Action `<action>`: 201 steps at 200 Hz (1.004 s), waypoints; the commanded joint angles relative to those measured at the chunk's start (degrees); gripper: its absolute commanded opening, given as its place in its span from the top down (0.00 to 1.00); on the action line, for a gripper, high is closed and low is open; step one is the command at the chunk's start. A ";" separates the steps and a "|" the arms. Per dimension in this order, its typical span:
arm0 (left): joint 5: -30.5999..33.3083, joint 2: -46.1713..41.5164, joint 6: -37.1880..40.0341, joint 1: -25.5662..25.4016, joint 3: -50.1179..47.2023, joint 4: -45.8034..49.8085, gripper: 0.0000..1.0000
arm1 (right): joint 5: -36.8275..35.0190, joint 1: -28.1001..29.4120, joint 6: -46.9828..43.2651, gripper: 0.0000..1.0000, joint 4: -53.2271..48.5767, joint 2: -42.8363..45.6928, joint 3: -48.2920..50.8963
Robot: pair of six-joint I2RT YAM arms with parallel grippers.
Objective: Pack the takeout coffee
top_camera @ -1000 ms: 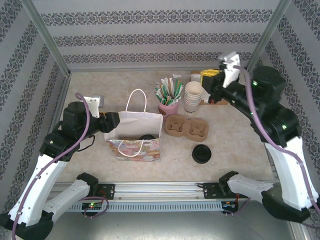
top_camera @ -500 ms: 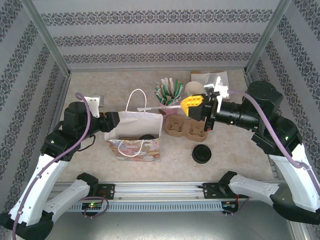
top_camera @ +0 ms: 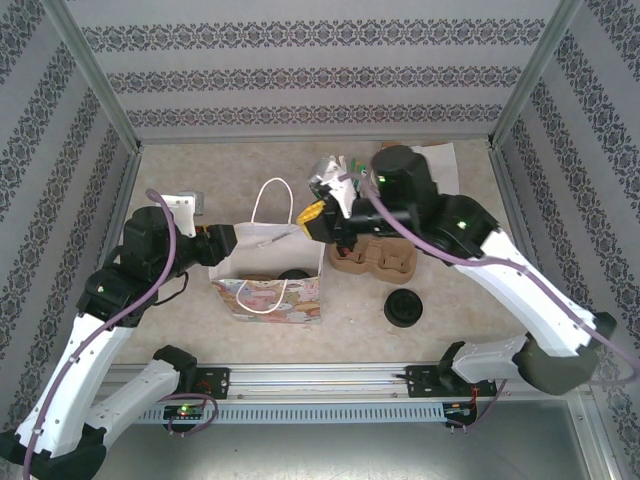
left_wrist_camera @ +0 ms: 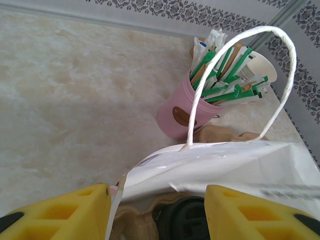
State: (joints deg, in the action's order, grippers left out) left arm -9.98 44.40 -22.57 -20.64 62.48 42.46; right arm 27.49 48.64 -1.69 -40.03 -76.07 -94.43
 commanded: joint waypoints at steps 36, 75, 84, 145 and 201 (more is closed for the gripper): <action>0.79 -0.74 -0.61 -0.68 -0.70 1.27 0.47 | 1.91 1.52 1.72 1.00 -2.29 -10.80 -7.13; 0.80 -0.71 -0.31 -0.71 -1.08 1.39 0.47 | 1.84 3.06 1.77 1.00 -4.81 -17.01 -10.76; 0.84 -0.71 -0.29 -0.69 -1.07 1.27 0.47 | 1.07 3.59 1.42 0.99 -6.21 -18.46 -12.15; 0.80 0.24 0.12 -0.64 -0.79 1.30 0.47 | -8.98 3.87 -2.96 0.64 -9.97 -16.75 -15.28; -0.18 0.58 -0.27 -0.70 -0.91 0.64 0.48 | -22.52 2.81 -3.95 0.64 -5.12 -6.36 -10.11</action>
State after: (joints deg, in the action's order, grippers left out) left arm -10.02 45.30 -22.57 -20.64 61.93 42.87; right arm 14.83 52.34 -4.54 -48.58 -88.99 -107.09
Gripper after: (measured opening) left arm 0.525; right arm 0.363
